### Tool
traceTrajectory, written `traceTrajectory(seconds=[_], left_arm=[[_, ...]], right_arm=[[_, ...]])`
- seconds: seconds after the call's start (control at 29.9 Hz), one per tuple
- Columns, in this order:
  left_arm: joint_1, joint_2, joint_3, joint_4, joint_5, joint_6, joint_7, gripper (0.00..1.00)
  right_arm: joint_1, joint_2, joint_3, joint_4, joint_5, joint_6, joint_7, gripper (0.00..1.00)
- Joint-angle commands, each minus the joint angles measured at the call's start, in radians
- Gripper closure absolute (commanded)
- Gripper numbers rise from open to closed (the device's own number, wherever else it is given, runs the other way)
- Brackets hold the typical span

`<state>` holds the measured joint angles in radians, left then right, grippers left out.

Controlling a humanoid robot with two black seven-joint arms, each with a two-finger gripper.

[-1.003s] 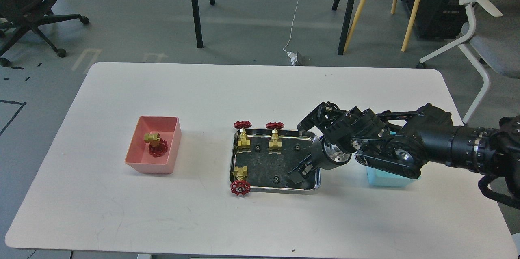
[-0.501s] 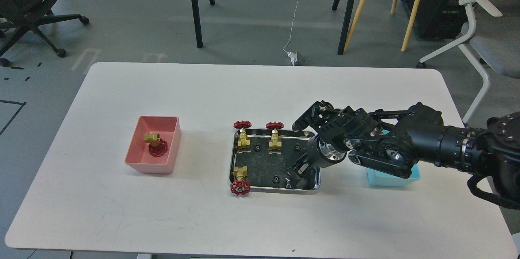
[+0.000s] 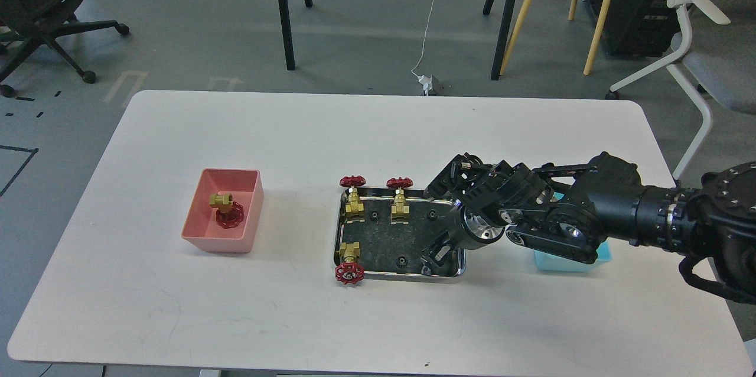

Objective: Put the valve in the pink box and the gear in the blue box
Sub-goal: 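Close the right gripper on the black gear and lift it, then carry the gear over the blue box and release it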

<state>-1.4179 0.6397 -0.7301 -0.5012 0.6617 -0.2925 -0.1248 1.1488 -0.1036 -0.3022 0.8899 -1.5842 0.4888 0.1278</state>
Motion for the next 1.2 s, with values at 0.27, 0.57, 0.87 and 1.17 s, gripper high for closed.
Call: traceTrajectory(seconds=[0.27, 0.57, 0.87, 1.17], left_arm=[[-0.001, 0.000, 0.000, 0.001, 0.001, 0.000, -0.001, 0.01], [-0.012, -0.003, 0.000, 0.030, -0.001, -0.002, -0.001, 0.00], [-0.012, -0.009, 0.002, 0.043, 0.004, 0.000, -0.001, 0.00], [-0.012, -0.034, 0.055, 0.043, 0.004, 0.003, -0.003, 0.01]], right_arm=[[0.000, 0.004, -0.002, 0.000, 0.000, 0.000, -0.005, 0.71], [0.003, 0.004, -0.002, -0.002, 0.000, 0.000, -0.010, 0.86], [0.066, 0.004, 0.107, -0.009, 0.019, 0.000, -0.010, 0.89], [0.089, -0.330, 0.190, 0.093, 0.072, 0.000, -0.010, 0.89]])
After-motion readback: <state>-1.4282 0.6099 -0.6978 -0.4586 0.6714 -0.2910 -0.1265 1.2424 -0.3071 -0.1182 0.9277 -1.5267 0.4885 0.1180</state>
